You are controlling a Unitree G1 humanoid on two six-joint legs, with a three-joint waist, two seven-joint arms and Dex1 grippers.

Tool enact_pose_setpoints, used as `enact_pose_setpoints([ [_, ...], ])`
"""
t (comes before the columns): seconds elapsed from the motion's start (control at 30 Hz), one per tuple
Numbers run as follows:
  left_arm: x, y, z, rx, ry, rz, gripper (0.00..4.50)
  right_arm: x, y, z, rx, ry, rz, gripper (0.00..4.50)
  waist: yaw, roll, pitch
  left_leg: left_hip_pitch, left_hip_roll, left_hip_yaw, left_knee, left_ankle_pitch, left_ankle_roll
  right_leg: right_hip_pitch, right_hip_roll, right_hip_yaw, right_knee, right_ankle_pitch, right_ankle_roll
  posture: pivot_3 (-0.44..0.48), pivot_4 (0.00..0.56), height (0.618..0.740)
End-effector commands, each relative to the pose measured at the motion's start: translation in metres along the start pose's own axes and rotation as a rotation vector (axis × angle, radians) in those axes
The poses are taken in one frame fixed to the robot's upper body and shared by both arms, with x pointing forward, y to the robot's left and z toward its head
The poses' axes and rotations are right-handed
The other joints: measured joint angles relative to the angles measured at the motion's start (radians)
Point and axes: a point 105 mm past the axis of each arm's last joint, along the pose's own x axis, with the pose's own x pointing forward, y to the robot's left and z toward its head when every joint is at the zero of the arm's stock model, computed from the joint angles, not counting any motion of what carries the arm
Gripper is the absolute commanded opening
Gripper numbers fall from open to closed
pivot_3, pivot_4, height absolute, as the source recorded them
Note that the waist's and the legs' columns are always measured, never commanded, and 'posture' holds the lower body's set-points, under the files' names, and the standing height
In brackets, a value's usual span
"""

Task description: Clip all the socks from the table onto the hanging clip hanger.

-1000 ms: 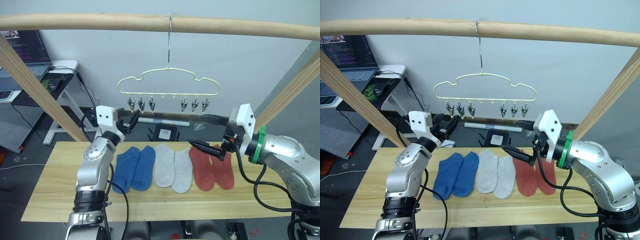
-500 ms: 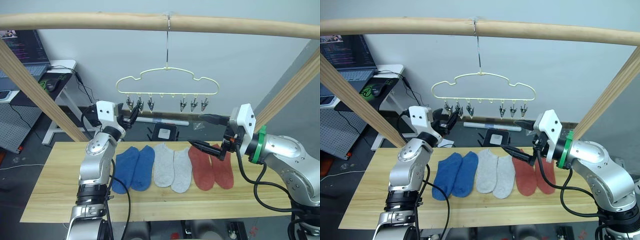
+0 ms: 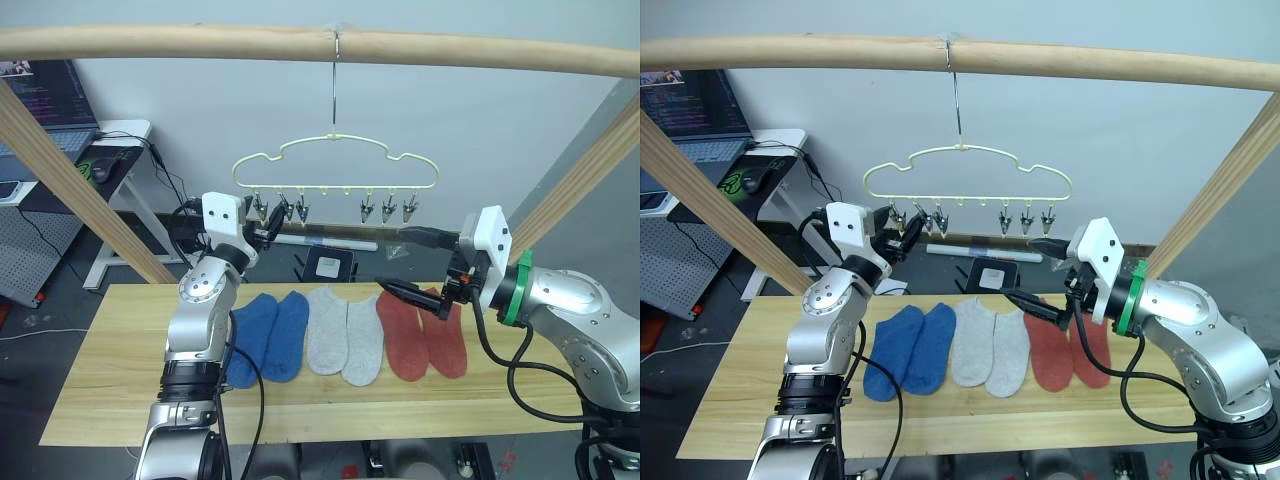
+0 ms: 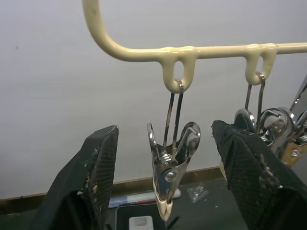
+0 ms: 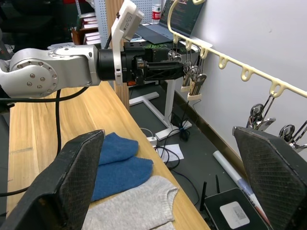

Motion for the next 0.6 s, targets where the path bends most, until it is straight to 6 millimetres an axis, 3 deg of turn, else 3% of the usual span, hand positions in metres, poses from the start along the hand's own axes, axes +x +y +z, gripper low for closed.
enact_pose_setpoints([
  [0.03, 0.003, -0.001, 0.017, 0.032, -0.058, 0.005, 3.32, -0.001, 0.001, 0.01, -0.035, -0.027, 0.006, 4.5, 0.0, 0.0, 0.0, 0.0, 0.0, 0.0, 0.0, 0.0, 0.0, 0.0, 0.0, 0.0, 0.0, 0.0, 0.0, -0.128, 0.21, 0.735],
  [0.6, -0.001, -0.017, 0.023, -0.019, -0.069, 0.012, 3.32, 0.001, -0.002, 0.011, -0.041, -0.029, 0.023, 4.5, 0.0, 0.0, 0.0, -0.001, 0.0, 0.0, 0.0, 0.0, 0.0, 0.0, 0.0, 0.0, -0.001, 0.0, 0.0, -0.115, 0.202, 0.735],
])
